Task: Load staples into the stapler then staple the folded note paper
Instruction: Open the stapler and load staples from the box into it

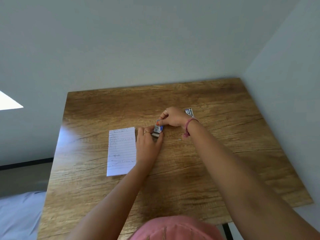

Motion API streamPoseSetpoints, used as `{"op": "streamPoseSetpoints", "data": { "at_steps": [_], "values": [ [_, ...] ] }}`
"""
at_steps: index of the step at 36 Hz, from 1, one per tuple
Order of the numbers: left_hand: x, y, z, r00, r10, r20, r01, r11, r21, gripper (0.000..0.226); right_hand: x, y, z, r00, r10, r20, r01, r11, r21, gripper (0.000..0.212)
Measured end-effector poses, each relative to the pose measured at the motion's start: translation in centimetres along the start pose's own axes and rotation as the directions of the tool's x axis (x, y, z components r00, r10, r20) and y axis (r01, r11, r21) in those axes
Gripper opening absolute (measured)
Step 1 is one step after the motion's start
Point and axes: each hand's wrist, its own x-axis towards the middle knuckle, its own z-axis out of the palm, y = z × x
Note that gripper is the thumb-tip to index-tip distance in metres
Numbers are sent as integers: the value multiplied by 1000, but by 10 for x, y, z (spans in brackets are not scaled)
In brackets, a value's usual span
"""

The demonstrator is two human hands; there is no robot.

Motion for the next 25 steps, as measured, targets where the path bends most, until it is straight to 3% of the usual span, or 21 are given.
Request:
{"op": "streamPoseSetpoints", "data": {
  "at_steps": [7,16,21,23,25],
  "values": [
    [0,0,-2,1000,-22,-4,22,999,-37,46,6,3,-6,996,75,-44,-70,993,90,7],
    [0,2,-1,1000,-18,-10,17,1000,-24,45,8,3,-6,987,135,-88,-119,979,163,19],
    [1,2,-1,1000,-18,-14,18,1000,-22,45,1,-1,-8,994,22,-104,-26,999,-38,6],
    [1,1,-1,1000,-15,-12,15,1000,-14,46,-4,-1,-6,982,-71,-174,46,988,-147,24],
    [1,1,0,1000,-21,-12,21,1000,-20,45,-14,-5,-4,958,-186,-219,137,965,-223,25]
  ]
}}
